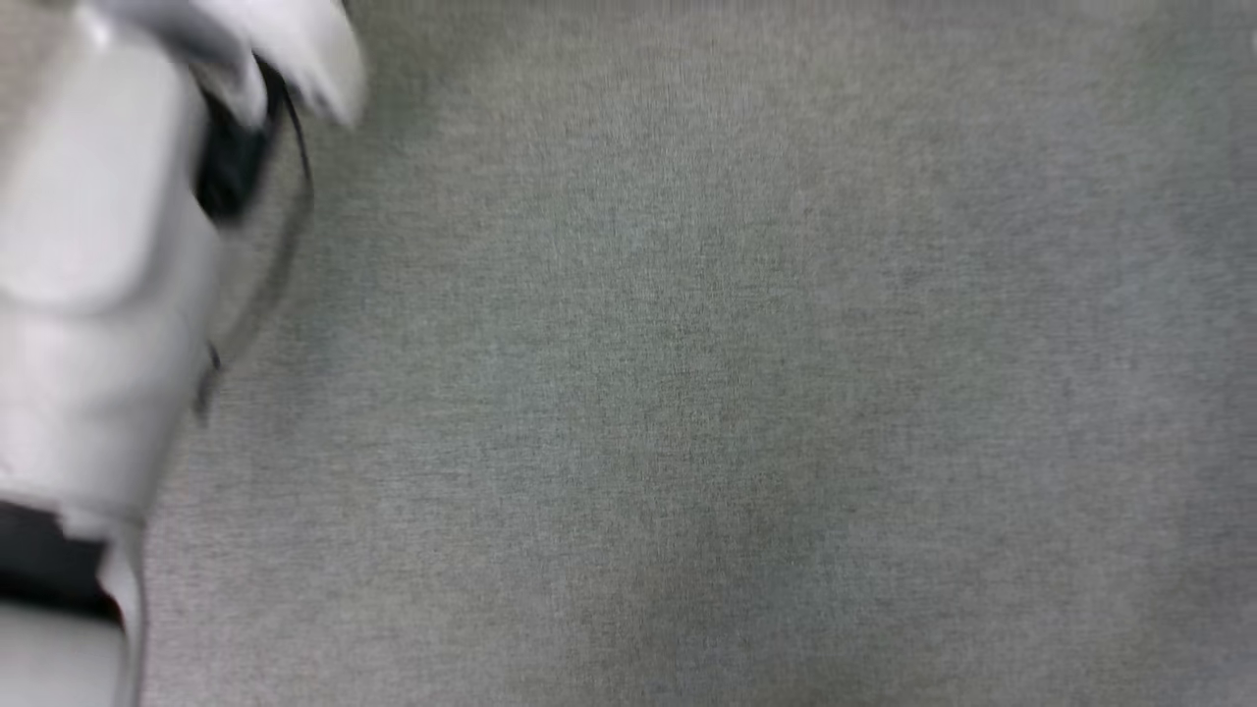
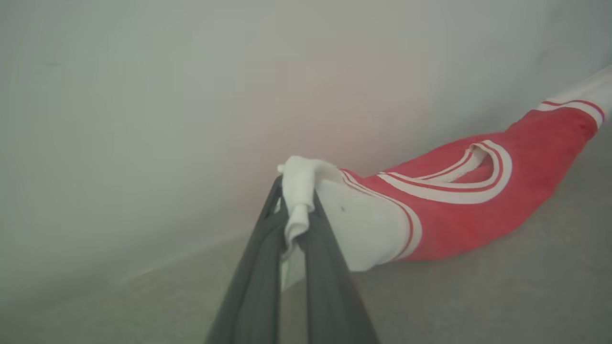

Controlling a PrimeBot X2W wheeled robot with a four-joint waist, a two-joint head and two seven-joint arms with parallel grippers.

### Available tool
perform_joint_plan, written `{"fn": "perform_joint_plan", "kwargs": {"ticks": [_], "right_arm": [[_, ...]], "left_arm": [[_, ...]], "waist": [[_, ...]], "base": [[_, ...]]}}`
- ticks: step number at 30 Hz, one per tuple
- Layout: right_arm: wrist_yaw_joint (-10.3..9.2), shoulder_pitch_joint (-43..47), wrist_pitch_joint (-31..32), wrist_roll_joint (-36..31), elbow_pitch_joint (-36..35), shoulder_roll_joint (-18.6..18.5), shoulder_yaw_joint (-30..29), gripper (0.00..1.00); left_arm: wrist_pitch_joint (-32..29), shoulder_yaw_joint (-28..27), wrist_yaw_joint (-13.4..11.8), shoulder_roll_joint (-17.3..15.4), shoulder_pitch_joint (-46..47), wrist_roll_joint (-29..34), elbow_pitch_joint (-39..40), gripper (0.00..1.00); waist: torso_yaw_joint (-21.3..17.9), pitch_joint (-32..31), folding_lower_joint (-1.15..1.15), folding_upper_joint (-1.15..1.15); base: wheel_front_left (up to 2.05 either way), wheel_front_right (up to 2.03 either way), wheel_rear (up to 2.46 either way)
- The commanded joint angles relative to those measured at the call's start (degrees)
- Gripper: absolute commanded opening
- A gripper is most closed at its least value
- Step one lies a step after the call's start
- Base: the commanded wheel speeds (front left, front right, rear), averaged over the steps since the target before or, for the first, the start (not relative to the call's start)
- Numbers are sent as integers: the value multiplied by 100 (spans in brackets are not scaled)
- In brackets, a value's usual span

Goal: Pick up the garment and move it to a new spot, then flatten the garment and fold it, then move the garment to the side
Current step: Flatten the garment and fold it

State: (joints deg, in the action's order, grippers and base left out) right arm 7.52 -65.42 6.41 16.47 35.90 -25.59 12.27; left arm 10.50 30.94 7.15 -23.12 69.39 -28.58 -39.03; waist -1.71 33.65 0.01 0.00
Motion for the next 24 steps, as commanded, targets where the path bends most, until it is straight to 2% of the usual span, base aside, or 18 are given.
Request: {"fn": "perform_joint_plan", "kwargs": {"ticks": [1, 3, 10, 17, 22, 24], "right_arm": [[-6, 360, 13, 178, -86, -43, 87, 0], [-6, 945, 65, 525, -229, -83, 212, 0], [-6, 2873, 302, 1440, -971, -852, 716, 0], [-8, 4290, 307, 1620, -1294, -1502, 662, 0], [-8, 5110, 193, 1439, -1464, -1800, 565, 0], [-8, 5408, 142, 1503, -1519, -1752, 378, 0]], "left_arm": [[55, 60, 17, -5, -359, -78, 69, 0], [87, 157, 18, -48, -1005, -194, 167, 0], [-62, 409, -6, -361, -2886, -512, 694, 0], [-351, 683, -254, -714, -4198, -554, 1432, 0], [-436, 804, -492, -854, -4940, -610, 1936, 0], [-453, 817, -605, -860, -5243, -691, 2165, 0]], "waist": [[29, -297, -1, 0], [22, -526, -1, 0], [75, -1234, -1, 0], [166, -1787, -1, 0], [236, -2180, -1, 0], [235, -2347, -1, 0]], "base": [[0, 0, 0], [0, 0, 0], [0, 0, 0], [0, 0, 0], [0, 0, 0], [0, 0, 0]]}}
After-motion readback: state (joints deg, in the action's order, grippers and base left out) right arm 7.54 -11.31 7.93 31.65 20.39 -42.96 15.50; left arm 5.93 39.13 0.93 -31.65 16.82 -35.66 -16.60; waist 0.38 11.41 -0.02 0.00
